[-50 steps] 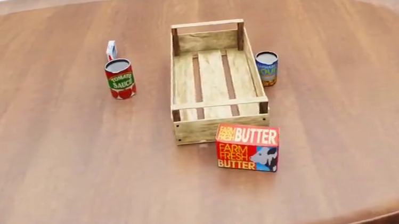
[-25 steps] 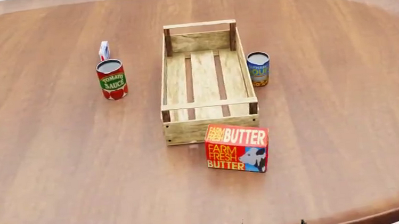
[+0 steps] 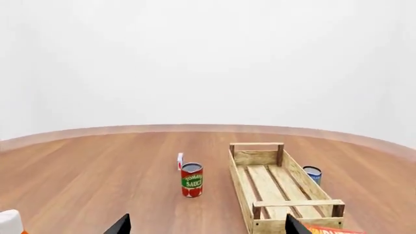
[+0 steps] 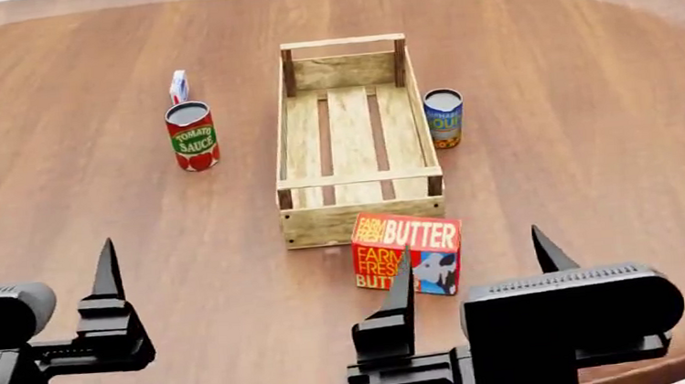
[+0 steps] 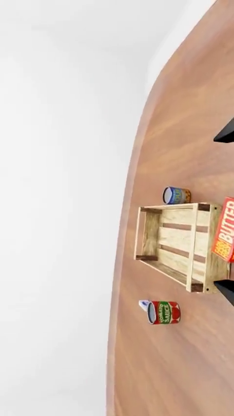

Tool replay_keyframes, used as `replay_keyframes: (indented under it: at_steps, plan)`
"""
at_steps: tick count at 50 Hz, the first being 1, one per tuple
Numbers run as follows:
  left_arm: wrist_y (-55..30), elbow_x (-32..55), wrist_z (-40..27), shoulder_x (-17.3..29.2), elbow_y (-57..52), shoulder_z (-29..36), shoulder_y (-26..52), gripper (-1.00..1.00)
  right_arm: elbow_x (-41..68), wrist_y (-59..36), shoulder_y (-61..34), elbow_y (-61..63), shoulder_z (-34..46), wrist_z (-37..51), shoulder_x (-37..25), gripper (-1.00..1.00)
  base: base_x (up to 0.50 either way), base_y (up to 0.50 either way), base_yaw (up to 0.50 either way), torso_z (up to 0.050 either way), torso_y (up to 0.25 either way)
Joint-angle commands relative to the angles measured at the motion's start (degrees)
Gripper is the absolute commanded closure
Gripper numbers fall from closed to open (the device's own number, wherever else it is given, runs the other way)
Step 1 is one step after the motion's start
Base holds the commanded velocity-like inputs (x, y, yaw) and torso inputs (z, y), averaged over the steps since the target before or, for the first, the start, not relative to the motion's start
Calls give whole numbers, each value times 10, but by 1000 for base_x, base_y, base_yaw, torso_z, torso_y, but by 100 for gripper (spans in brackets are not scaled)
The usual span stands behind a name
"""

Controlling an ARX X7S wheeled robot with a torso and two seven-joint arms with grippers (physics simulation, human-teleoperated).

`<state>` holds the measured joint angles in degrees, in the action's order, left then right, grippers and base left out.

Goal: Pick up the butter and put it in the tray.

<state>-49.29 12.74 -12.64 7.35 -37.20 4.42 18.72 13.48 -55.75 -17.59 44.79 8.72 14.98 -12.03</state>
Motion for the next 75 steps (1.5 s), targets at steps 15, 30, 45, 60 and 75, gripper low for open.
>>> replay_keyframes:
  at_steps: [15,30,45,60,75]
  plan:
    - [-40,11,-6,-4,-37,-14,35,-100,9,-84,-54,45,-8,-5,0,-100,482,0,0,0,0]
    - [-38,23,-12,-1,-45,-13,35,-100,16,-87,-59,48,-4,-3,-3,-100,500,0,0,0,0]
    - [-33,30,-18,5,-42,-11,37,-100,23,-86,-62,44,-2,-2,-5,-100,500,0,0,0,1]
    - [-30,39,-23,10,-42,-12,35,-100,27,-76,-57,43,0,0,-7,-100,201,0,0,0,1]
    - [-21,44,-28,14,-32,-11,34,-100,39,-92,-63,37,1,3,-3,-100,74,0,0,0,1]
